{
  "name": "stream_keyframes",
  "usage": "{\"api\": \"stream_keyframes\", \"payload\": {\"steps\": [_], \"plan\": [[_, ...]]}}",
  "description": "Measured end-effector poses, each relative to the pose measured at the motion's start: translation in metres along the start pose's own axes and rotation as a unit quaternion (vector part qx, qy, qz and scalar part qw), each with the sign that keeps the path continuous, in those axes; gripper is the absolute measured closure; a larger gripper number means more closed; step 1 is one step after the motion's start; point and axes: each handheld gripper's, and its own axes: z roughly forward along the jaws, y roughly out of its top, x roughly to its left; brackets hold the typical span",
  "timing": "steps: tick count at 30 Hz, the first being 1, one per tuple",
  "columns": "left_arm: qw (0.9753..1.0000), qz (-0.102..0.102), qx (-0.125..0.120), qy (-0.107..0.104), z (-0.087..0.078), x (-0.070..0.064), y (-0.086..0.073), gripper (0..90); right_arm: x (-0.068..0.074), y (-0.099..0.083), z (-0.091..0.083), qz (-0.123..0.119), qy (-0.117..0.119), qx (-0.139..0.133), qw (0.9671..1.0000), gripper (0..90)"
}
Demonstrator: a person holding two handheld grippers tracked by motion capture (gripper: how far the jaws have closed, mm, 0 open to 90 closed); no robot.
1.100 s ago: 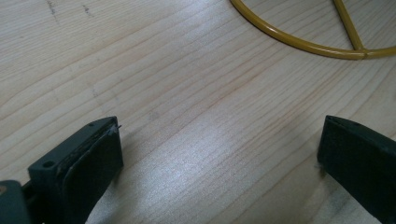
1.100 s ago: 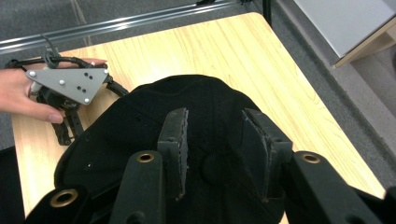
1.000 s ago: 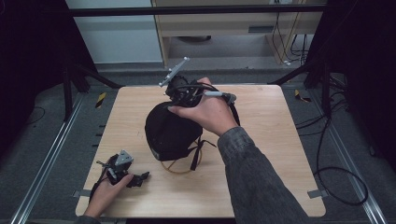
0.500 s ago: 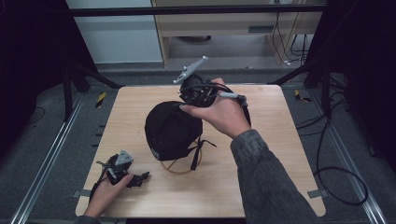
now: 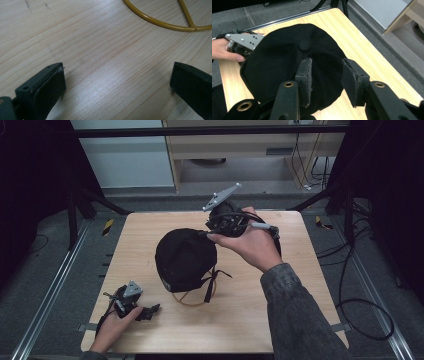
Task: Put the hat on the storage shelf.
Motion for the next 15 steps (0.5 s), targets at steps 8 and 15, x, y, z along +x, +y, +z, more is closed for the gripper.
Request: {"api": "stream_keyframes", "payload": {"steps": [8,15], "plan": [[1.0,0.0,0.0,-0.001,0.0,0.0,0.0,0.0,-0.004,-0.009,-0.008,0.009,-0.008,-0.004,0.9999,59.4],[1.0,0.0,0.0,-0.001,0.0,0.0,0.0,0.0,-0.006,-0.018,-0.015,0.014,-0.014,-0.006,0.9998,58.7]]}}
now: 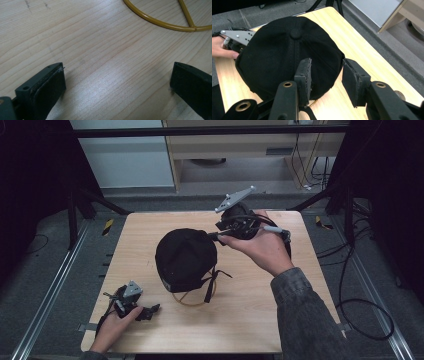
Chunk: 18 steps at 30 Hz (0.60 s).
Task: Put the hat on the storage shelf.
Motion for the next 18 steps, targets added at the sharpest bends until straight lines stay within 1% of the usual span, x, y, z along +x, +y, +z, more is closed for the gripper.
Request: {"api": "stream_keyframes", "payload": {"steps": [8,14,18], "plan": [[1.0,0.0,0.0,0.0,0.0,0.0,0.0,0.0,-0.002,-0.008,-0.011,0.002,-0.009,-0.008,0.9999,57.6],[1.0,0.0,0.0,0.0,0.0,0.0,0.0,0.0,-0.002,-0.012,-0.014,0.005,-0.013,-0.009,0.9999,56.5],[1.0,0.0,-0.001,0.0,0.0,0.0,0.0,0.0,-0.003,-0.016,-0.017,0.006,-0.018,-0.008,0.9998,53.9]]}}
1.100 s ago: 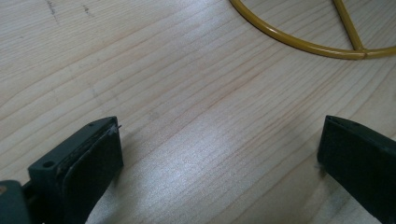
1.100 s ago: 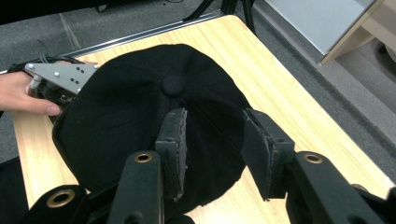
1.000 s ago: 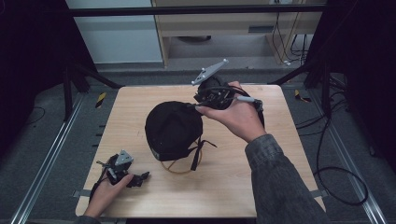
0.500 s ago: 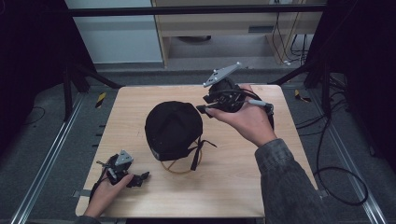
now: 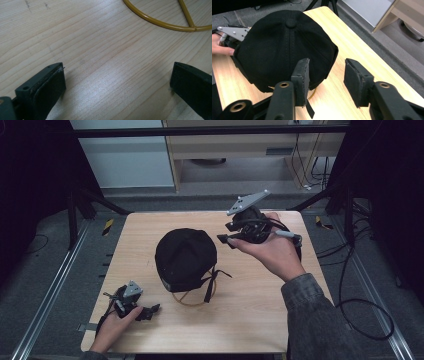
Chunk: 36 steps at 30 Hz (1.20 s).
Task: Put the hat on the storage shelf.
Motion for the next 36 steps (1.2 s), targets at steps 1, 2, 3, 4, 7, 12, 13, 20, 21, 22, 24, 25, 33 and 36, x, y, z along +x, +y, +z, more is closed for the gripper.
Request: {"api": "stream_keyframes", "payload": {"steps": [1,2,3,4,7,12,13,20,21,22,24,25,33,36], "plan": [[1.0,0.0,0.0,0.0,0.0,0.0,0.0,0.0,0.0,-0.001,-0.001,0.0,-0.001,0.0,1.0,52.8],[1.0,0.0,0.0,0.0,0.0,0.0,0.0,0.0,0.0,-0.002,-0.001,0.0,-0.003,0.0,1.0,51.5],[1.0,0.0,0.0,0.0,0.0,0.0,0.0,0.0,0.0,-0.003,-0.002,0.002,-0.005,-0.001,1.0,50.6],[1.0,0.0,-0.001,0.0,0.0,0.0,0.0,0.0,-0.001,-0.004,-0.002,0.005,-0.006,-0.002,1.0,49.4],[1.0,0.0,0.0,0.0,0.0,0.0,0.0,0.0,-0.002,-0.007,-0.004,0.008,-0.011,-0.003,0.9999,46.5],[1.0,0.0,0.0,0.0,0.0,0.0,0.0,0.0,-0.005,-0.013,-0.007,0.014,-0.016,-0.003,0.9998,43.8],[1.0,0.0,-0.001,0.0,0.0,0.0,0.0,0.0,-0.006,-0.015,-0.009,0.017,-0.019,-0.005,0.9997,42.0],[1.0,0.0,-0.001,0.0,0.0,0.0,0.0,0.0,-0.008,-0.02,-0.011,0.027,-0.034,-0.008,0.999,28.6],[1.0,0.0,-0.001,0.0,0.0,0.0,0.0,0.0,-0.009,-0.021,-0.012,0.03,-0.036,-0.006,0.9989,26.3],[1.0,0.0,0.0,0.0,0.0,0.0,0.0,0.0,-0.01,-0.022,-0.012,0.031,-0.04,-0.006,0.9987,24.4],[1.0,0.0,-0.001,0.0,0.0,0.0,0.0,0.0,-0.011,-0.024,-0.012,0.037,-0.046,-0.006,0.9983,19.4],[1.0,0.0,0.0,0.0,0.0,0.0,0.0,0.0,-0.011,-0.026,-0.012,0.042,-0.05,-0.005,0.9979,17.1],[1.0,0.0,-0.001,0.0,0.0,0.0,0.0,0.0,-0.015,-0.042,-0.014,0.049,-0.065,0.005,0.9967,8.9],[1.0,0.0,-0.001,0.0,0.0,0.0,0.0,0.0,-0.017,-0.051,-0.014,0.048,-0.064,0.014,0.9967,8.3]]}}
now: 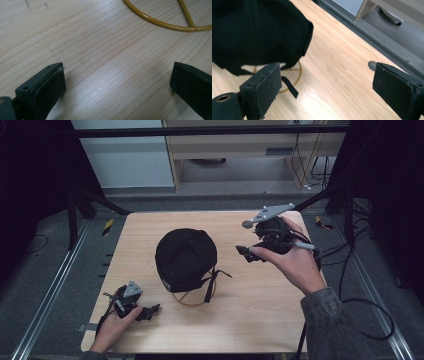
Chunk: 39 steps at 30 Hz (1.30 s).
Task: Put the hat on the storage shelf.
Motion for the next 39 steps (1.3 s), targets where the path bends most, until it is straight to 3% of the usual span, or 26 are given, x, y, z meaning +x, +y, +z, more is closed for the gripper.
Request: {"api": "stream_keyframes", "payload": {"steps": [10,18,25,33,39], "plan": [[1.0,0.0,0.001,-0.001,0.0,0.0,0.0,0.0,-0.006,-0.033,0.009,-0.001,-0.01,0.035,0.9993,7.3],[1.0,0.0,0.001,-0.001,0.0,0.0,0.0,0.0,-0.004,-0.075,0.027,0.004,-0.017,0.059,0.9981,7.5],[1.0,0.0,0.001,-0.001,0.0,0.0,0.0,0.0,-0.003,-0.116,0.036,0.042,-0.019,0.055,0.9974,9.1],[1.0,0.0,0.001,-0.001,0.0,0.0,0.0,0.0,-0.003,-0.161,0.052,0.086,-0.017,0.058,0.9944,10.2],[1.0,0.0,0.001,-0.001,0.0,0.0,0.0,0.0,-0.002,-0.184,0.066,0.102,-0.015,0.07,0.9922,10.1]]}}
